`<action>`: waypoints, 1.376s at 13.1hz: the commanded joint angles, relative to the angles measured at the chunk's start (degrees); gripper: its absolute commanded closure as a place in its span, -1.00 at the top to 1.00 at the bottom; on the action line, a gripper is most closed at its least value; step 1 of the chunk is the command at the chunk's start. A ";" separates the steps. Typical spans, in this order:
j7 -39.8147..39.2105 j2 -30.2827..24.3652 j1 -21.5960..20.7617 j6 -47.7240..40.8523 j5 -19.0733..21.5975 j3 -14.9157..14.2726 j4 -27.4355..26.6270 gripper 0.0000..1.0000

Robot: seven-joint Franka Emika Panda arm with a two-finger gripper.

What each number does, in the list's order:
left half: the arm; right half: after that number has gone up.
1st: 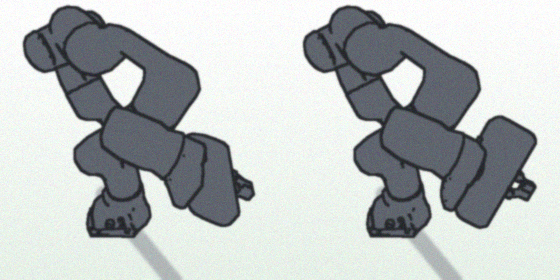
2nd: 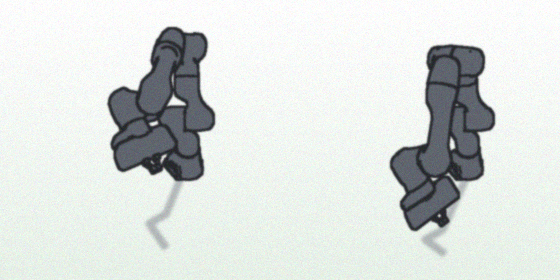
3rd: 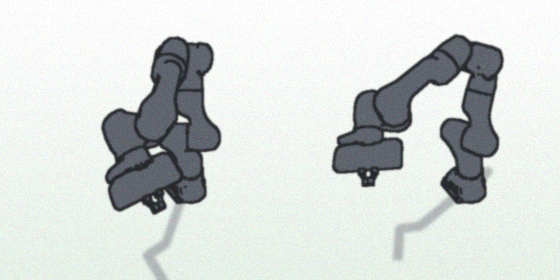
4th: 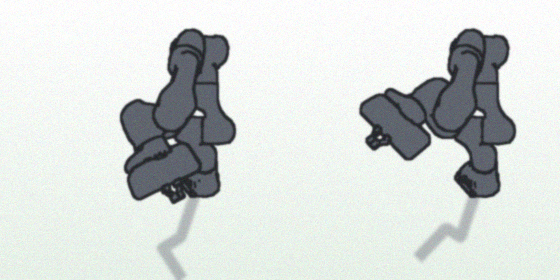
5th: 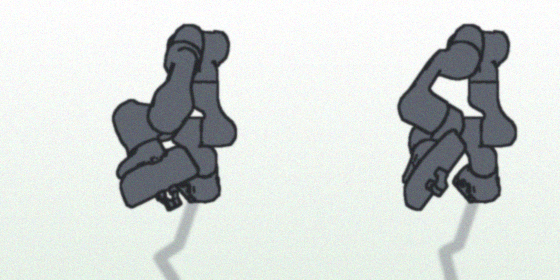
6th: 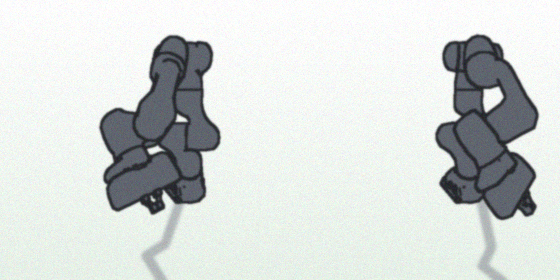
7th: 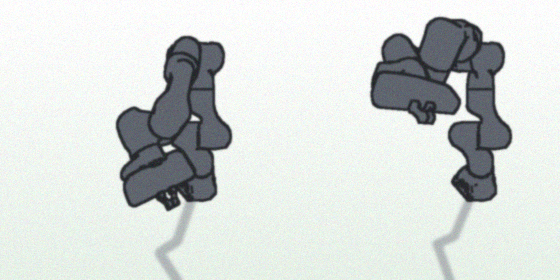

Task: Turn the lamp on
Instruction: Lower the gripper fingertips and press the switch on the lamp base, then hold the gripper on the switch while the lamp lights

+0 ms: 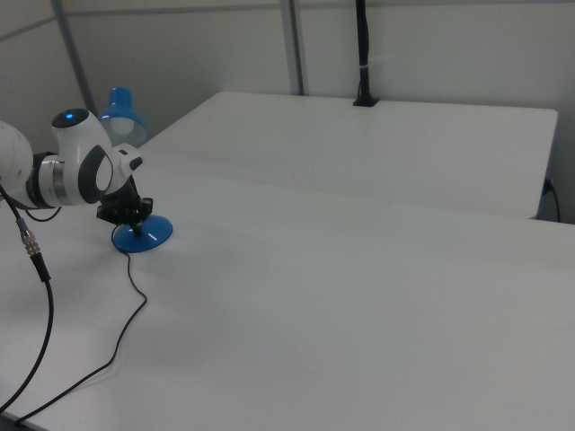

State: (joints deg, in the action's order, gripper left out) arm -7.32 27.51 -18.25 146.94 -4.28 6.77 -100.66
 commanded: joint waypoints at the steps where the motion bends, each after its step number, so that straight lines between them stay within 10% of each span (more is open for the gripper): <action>1: -1.73 3.07 0.41 5.11 -0.12 0.52 0.29 -1.00; 18: -1.56 -2.90 6.29 -2.32 0.32 3.60 -0.24 -1.00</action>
State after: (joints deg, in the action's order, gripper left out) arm -8.26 27.91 -14.99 150.23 -4.29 9.49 -99.57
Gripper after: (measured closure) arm 0.991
